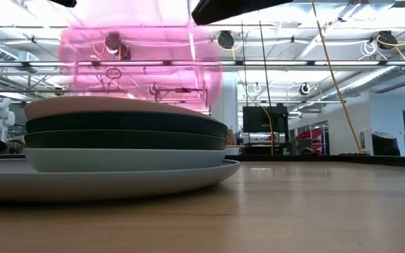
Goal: Stack plastic plates
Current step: Stack the pink plate on top of the green plate, then return to Home Position
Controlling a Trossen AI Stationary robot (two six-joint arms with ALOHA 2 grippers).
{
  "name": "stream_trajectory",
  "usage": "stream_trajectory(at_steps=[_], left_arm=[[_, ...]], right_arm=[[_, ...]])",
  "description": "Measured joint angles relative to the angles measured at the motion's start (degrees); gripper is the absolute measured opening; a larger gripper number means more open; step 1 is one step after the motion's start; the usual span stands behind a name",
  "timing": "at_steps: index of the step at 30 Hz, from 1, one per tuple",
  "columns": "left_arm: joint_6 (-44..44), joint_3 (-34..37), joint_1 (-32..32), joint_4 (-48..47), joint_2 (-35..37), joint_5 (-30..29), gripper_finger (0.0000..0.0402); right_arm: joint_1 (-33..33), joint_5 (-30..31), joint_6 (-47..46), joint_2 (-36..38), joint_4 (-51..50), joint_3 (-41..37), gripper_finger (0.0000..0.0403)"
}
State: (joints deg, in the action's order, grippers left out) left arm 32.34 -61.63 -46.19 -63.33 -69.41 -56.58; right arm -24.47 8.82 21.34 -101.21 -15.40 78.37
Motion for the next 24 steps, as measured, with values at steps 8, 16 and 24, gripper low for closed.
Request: stream_trajectory(at_steps=[8,16,24], left_arm=[[0.8,0.0,0.0,0.0,0.0,0.0,0.0074],[1.9,0.0,0.0,0.0,0.0,0.0,0.0074],[3.2,2.3,-0.7,0.5,-0.1,-0.1,0.0074]], right_arm=[[0.0,0.0,-1.1,0.0,-0.7,0.0,0.0054],[0.8,0.1,-2.9,0.0,-3.0,0.0,0.0063],[3.2,-3.9,-5.0,0.6,-1.7,-2.8,0.006]])
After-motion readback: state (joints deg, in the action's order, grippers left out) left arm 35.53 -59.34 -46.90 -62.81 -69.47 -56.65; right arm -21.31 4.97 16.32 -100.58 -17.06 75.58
